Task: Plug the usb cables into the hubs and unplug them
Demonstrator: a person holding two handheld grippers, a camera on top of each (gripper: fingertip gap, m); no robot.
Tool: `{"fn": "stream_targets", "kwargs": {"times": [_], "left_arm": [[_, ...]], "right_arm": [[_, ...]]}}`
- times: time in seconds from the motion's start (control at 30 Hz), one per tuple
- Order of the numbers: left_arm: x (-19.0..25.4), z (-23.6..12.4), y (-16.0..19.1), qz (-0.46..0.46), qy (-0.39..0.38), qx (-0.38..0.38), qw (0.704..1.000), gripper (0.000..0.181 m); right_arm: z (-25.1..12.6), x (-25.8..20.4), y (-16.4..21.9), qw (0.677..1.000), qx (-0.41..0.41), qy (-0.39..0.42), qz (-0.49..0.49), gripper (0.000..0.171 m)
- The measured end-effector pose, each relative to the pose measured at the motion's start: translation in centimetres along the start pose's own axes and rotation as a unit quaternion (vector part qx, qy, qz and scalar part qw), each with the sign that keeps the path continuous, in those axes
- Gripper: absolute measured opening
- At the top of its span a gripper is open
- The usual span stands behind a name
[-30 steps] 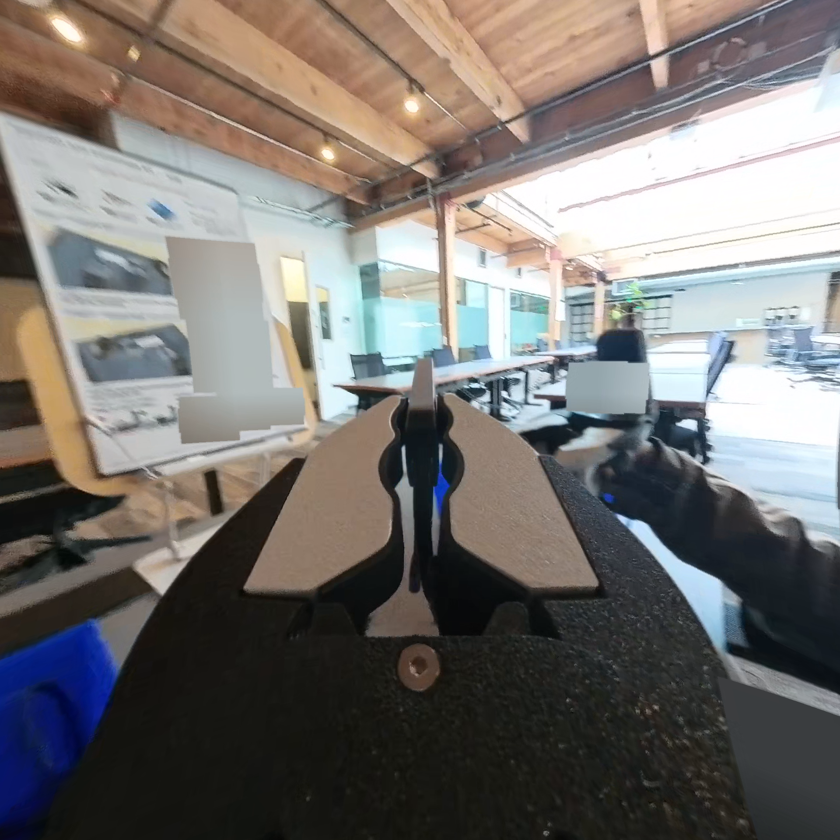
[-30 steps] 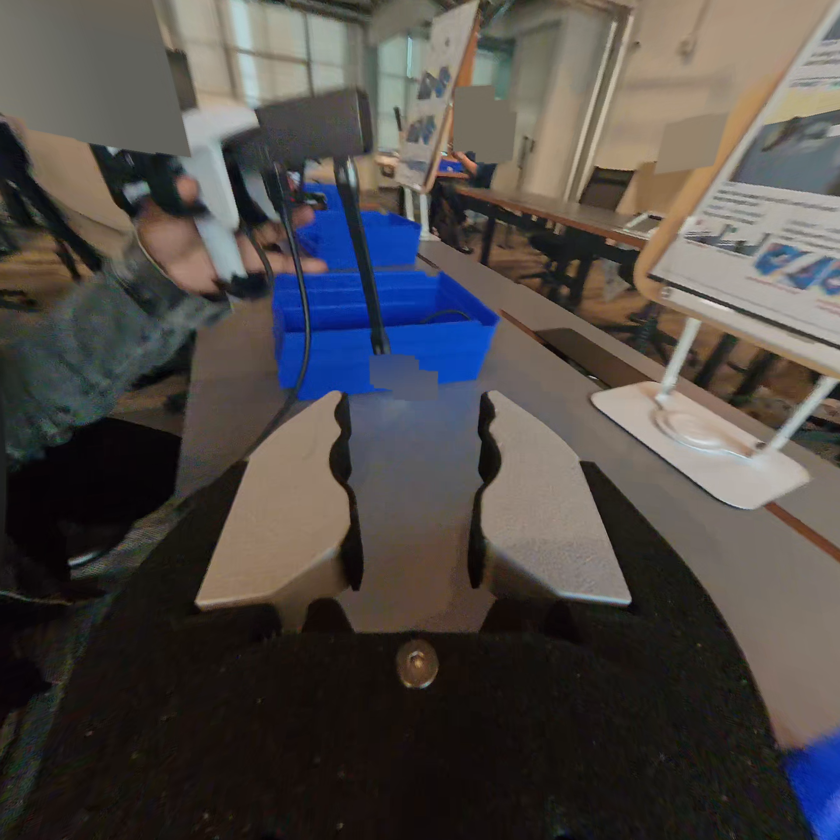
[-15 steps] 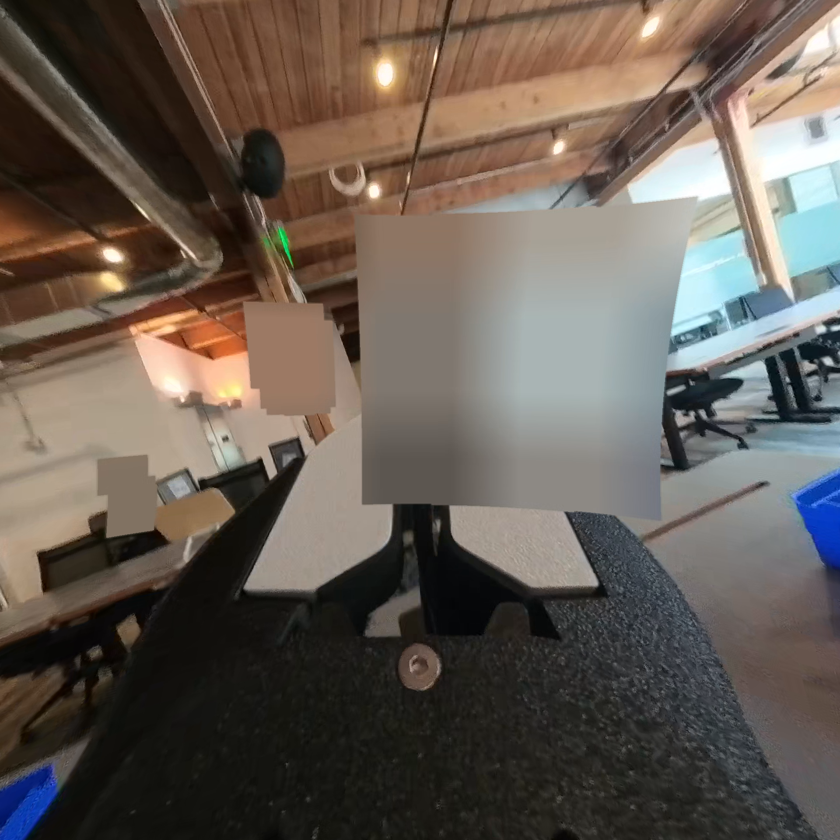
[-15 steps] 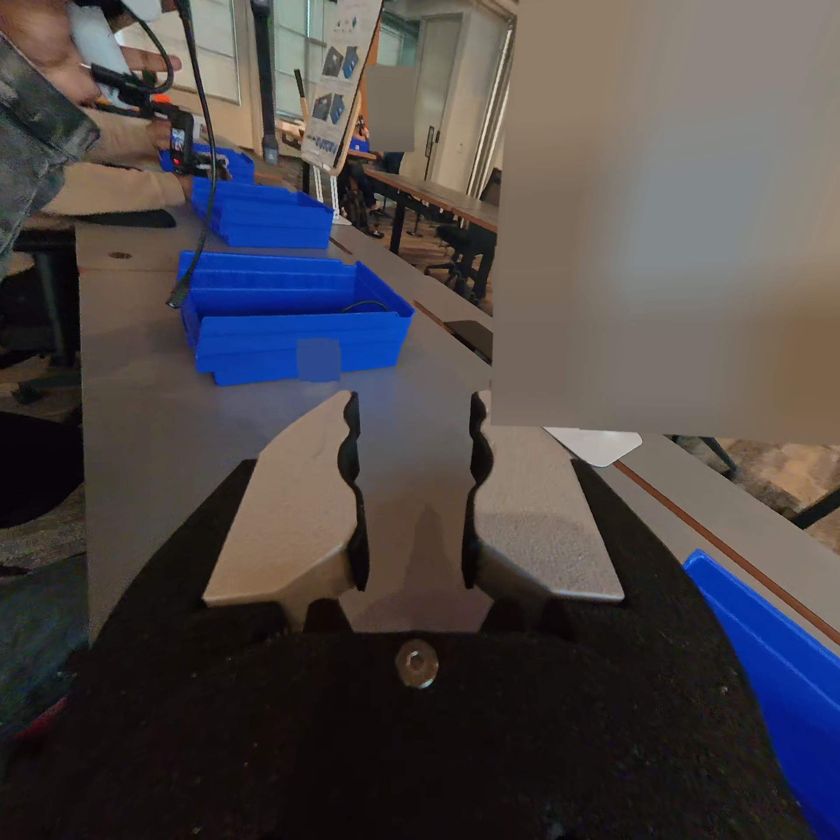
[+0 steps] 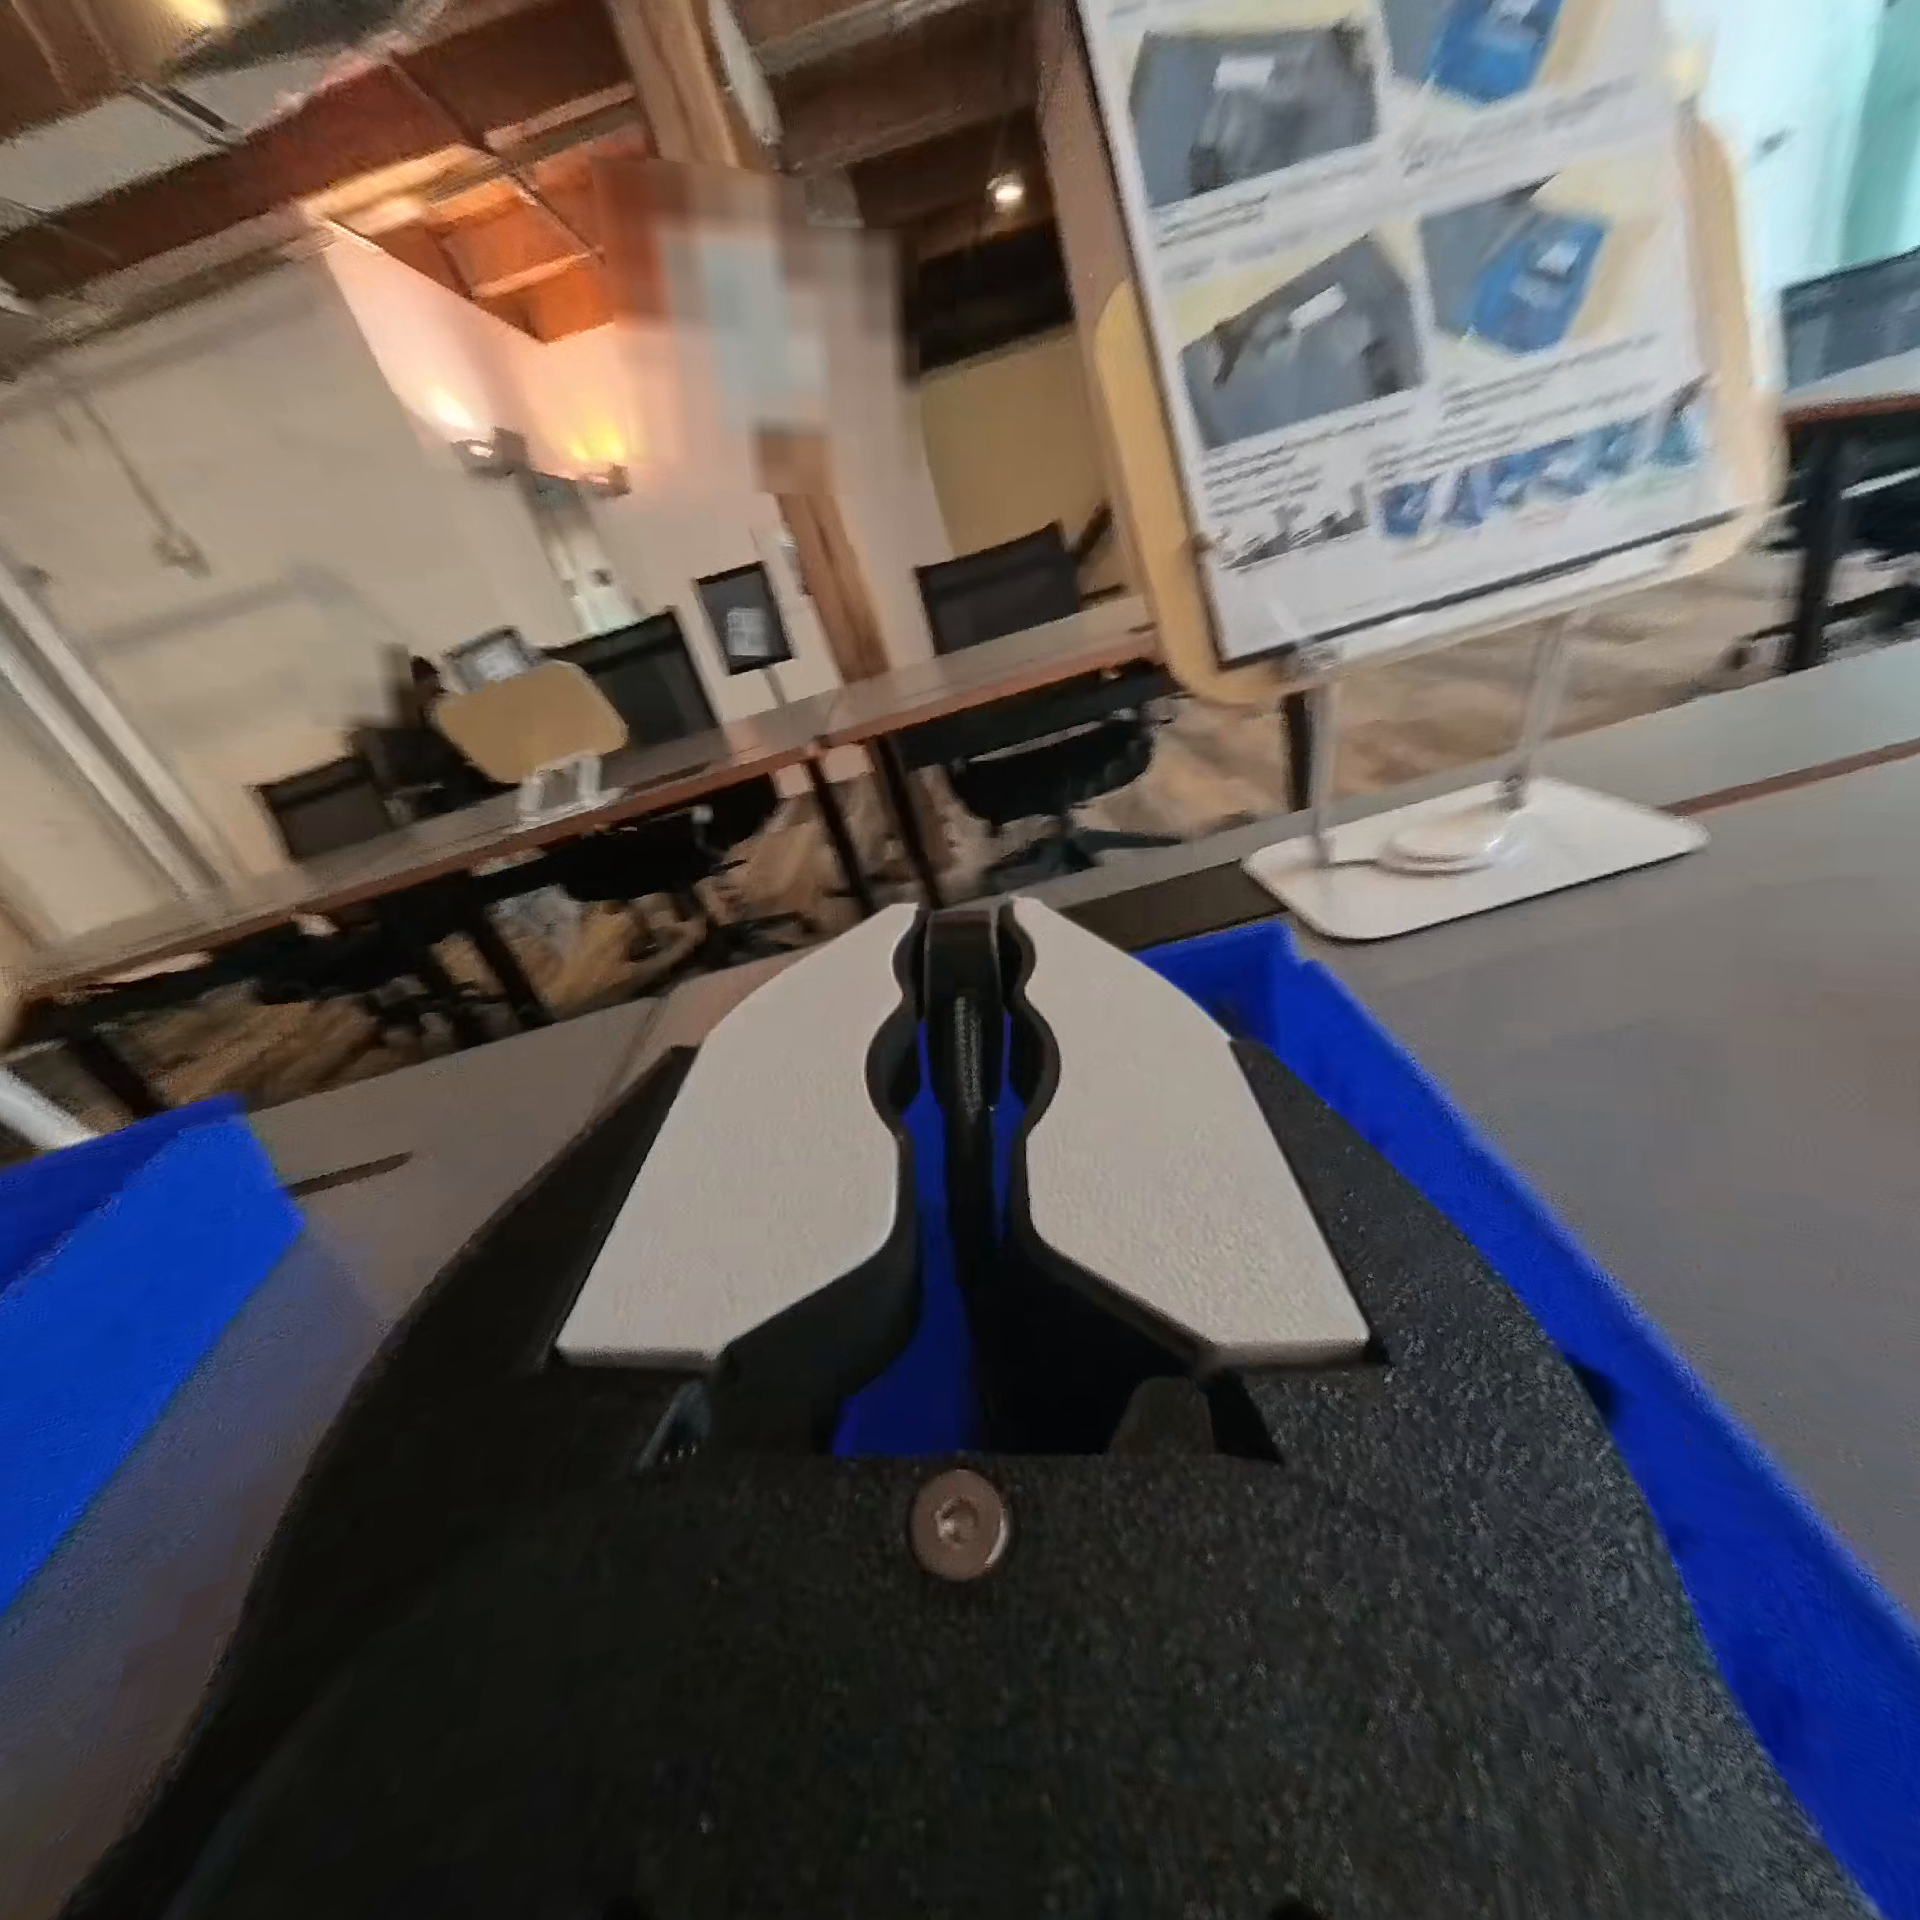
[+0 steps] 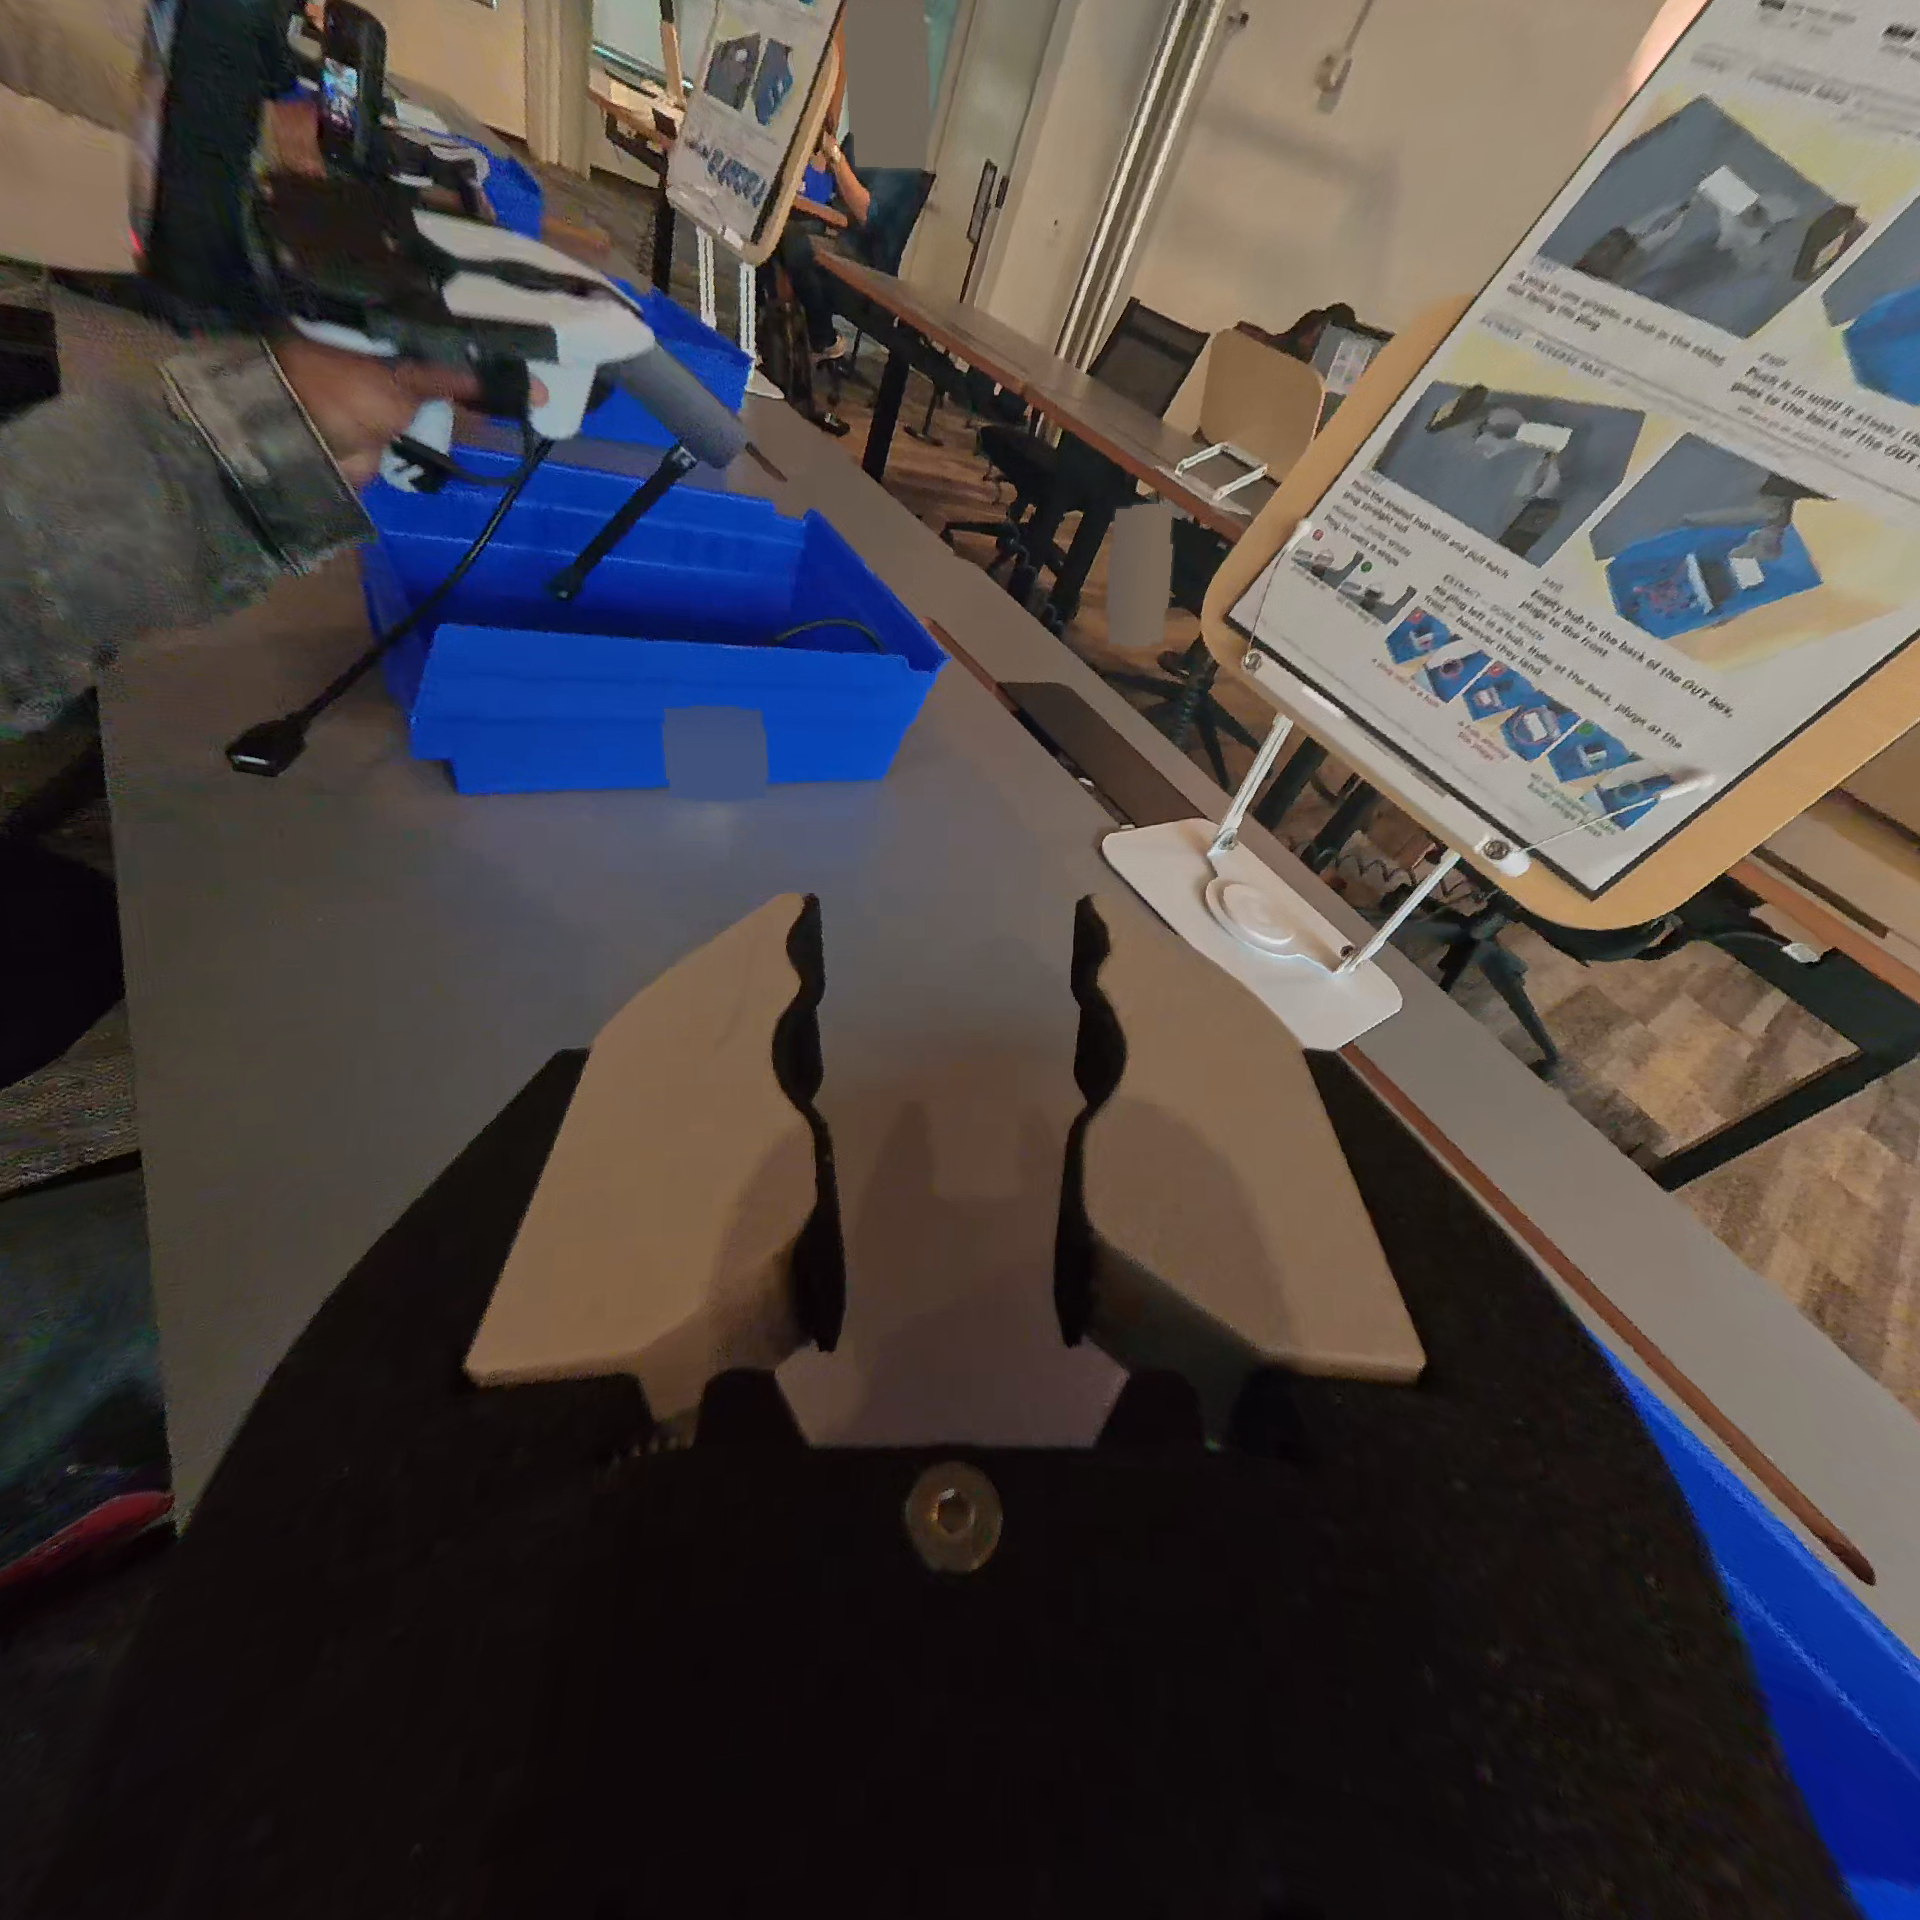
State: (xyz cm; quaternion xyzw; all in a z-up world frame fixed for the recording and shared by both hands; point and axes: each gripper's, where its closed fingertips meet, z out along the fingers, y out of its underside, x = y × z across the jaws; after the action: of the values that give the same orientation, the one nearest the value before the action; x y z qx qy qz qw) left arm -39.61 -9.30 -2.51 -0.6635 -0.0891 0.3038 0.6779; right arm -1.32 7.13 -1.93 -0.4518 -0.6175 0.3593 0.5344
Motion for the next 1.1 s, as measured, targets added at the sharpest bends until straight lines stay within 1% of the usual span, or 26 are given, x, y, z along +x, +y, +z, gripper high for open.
{"fn": "stream_targets", "kwargs": {"times": [0.03,0.1,0.17,0.23,0.3,0.37,0.43,0.5,0.6,0.67,0.77,0.8,0.87,0.9,0.97,1.0,1.03,1.1], "left_arm": [[-0.7,0.0,0.4,0.019,-0.038,0.01,0.999,0.012],[-2.0,-0.7,-0.5,0.046,-0.116,0.071,0.99,0.012],[-2.9,-1.6,-2.7,0.034,-0.145,0.122,0.981,0.011],[-4.2,-2.3,-6.1,0.039,-0.165,0.163,0.972,0.011],[-5.2,-2.4,-9.4,0.068,-0.167,0.185,0.966,0.012],[-5.6,-1.9,-11.9,0.072,-0.14,0.208,0.965,0.011],[-5.7,-1.5,-13.1,0.083,-0.124,0.228,0.962,0.011],[-5.5,-1.6,-13.5,0.099,-0.121,0.247,0.956,0.011],[-4.3,-1.3,-11.7,0.077,-0.085,0.24,0.964,0.011],[-2.9,-0.6,-8.7,0.058,-0.051,0.205,0.976,0.011],[-0.7,1.0,-1.9,0.03,-0.002,0.095,0.995,0.011],[-0.1,1.5,0.8,0.018,0.015,0.035,0.999,0.012],[1.6,1.8,5.6,-0.006,0.067,-0.074,0.995,0.015],[2.3,1.7,7.0,-0.021,0.086,-0.106,0.99,0.021],[1.8,1.7,7.4,-0.038,0.065,-0.103,0.992,0.029],[1.6,1.6,7.0,-0.045,0.063,-0.093,0.993,0.038],[1.6,1.4,6.6,-0.054,0.068,-0.09,0.992,0.052],[1.4,1.0,6.5,-0.067,0.078,-0.112,0.988,0.083]], "right_arm": [[0.0,-0.1,-0.3,1.0,0.004,0.001,-0.003,0.045],[-0.1,-0.3,-0.6,1.0,0.006,0.002,-0.01,0.045],[-0.1,-0.4,-0.4,1.0,-0.004,0.006,-0.021,0.045],[0.0,-0.2,-0.2,0.999,-0.014,0.014,-0.028,0.045],[0.1,-0.2,-0.2,0.999,-0.015,0.017,-0.03,0.045],[0.1,-0.3,-0.2,0.999,-0.013,0.015,-0.03,0.045],[0.0,-0.3,-0.1,0.999,-0.014,0.015,-0.031,0.045],[-0.2,-0.1,0.0,0.999,-0.014,0.019,-0.032,0.045],[-0.5,0.1,-0.2,0.999,-0.008,0.022,-0.03,0.045],[-0.6,0.0,-0.2,0.999,-0.008,0.018,-0.029,0.044],[-0.5,0.0,0.0,0.999,-0.014,0.017,-0.035,0.044],[-0.5,-0.1,0.1,0.999,-0.016,0.016,-0.036,0.044],[-0.3,-0.2,0.1,0.999,-0.018,0.014,-0.035,0.045],[-0.2,-0.3,0.1,0.999,-0.018,0.013,-0.035,0.045],[-0.1,-0.3,0.1,0.999,-0.02,0.013,-0.035,0.045],[0.0,-0.3,0.1,0.999,-0.021,0.014,-0.034,0.046],[0.1,-0.3,0.0,0.999,-0.021,0.016,-0.03,0.048],[0.3,-0.2,-0.2,1.0,-0.014,0.019,-0.018,0.057]]}}
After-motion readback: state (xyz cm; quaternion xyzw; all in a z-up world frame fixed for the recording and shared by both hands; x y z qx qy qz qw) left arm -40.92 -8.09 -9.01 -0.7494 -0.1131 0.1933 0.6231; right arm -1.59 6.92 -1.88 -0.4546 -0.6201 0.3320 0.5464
